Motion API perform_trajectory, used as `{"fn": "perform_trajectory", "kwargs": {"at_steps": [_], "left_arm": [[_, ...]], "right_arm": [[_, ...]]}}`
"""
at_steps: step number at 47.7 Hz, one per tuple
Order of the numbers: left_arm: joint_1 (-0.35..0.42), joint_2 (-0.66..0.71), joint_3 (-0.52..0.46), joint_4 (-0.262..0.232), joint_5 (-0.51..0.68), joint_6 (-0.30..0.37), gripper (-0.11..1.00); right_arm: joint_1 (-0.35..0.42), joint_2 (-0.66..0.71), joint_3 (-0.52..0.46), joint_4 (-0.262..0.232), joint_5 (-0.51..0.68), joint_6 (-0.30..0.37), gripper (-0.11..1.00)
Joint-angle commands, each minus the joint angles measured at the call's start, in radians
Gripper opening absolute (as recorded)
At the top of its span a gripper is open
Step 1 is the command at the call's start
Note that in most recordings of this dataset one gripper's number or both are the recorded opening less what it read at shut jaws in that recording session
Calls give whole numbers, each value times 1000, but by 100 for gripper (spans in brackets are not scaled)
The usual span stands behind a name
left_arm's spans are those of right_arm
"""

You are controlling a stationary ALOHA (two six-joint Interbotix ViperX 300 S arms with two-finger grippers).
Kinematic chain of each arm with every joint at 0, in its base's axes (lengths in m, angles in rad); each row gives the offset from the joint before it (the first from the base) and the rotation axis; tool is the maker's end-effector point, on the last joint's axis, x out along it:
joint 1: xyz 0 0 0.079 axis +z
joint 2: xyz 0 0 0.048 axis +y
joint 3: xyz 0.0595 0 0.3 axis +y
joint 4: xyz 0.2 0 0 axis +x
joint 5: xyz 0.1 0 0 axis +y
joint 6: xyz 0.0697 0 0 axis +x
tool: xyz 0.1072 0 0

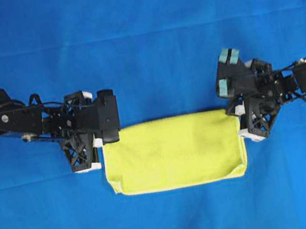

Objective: Fold the yellow towel.

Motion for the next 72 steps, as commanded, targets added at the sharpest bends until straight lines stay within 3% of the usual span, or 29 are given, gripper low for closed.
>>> {"fn": "perform_trajectory", "kwargs": {"at_steps": [1,22,39,46,60,72], "left_arm": [[5,-52,-29,0,28,-2,3],[5,-247,-115,0,258,-15,3],[-6,-322,-92,0,233,-21,3],[-37,-319,-94,0,179,-21,3],[-141,-255,-150,0,-2,14,3],[-192,-138,-264,2,-100,150,3]], "right_arm": [[3,-55,-15,2,37,-2,2],[20,-265,-100,-2,279,0,2],[44,-290,-123,-23,296,2,2],[-20,-291,-124,-86,301,43,2],[-219,-264,-152,-284,299,120,2],[-330,-164,-232,-376,206,120,2]]}}
